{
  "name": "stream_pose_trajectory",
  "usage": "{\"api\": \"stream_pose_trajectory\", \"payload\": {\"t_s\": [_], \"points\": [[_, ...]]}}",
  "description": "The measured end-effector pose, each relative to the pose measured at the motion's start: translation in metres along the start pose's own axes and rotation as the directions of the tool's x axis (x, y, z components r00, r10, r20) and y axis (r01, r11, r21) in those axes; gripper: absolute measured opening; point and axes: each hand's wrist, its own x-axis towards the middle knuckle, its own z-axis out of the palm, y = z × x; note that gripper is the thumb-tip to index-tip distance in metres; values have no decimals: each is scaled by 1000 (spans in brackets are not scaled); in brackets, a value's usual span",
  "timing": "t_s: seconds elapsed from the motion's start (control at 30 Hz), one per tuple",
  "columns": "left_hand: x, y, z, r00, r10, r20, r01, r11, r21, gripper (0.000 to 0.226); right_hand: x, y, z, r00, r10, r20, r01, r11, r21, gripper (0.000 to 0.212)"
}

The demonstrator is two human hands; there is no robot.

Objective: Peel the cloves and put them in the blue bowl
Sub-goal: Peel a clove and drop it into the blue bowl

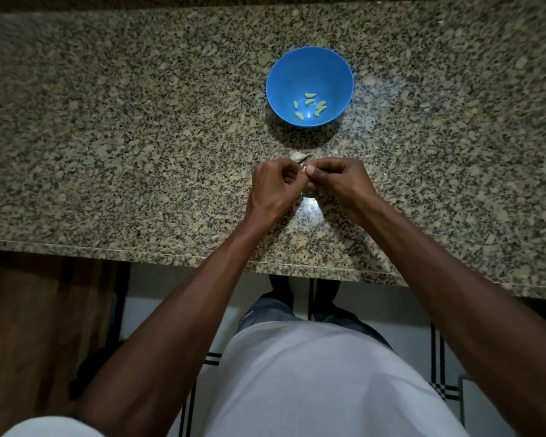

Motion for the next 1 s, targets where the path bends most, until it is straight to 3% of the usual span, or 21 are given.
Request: {"api": "stream_pose_trajectory", "payload": {"t_s": [0.47,1.0], "points": [[3,5,0,997,-73,-35,72,997,-19,30,5,3,5,999,-22,-37,18,994,-104,15],[5,-2,-1,993,-119,-15,118,991,-58,31,7,1,0,997,13,82,-14,1000,7,22]]}}
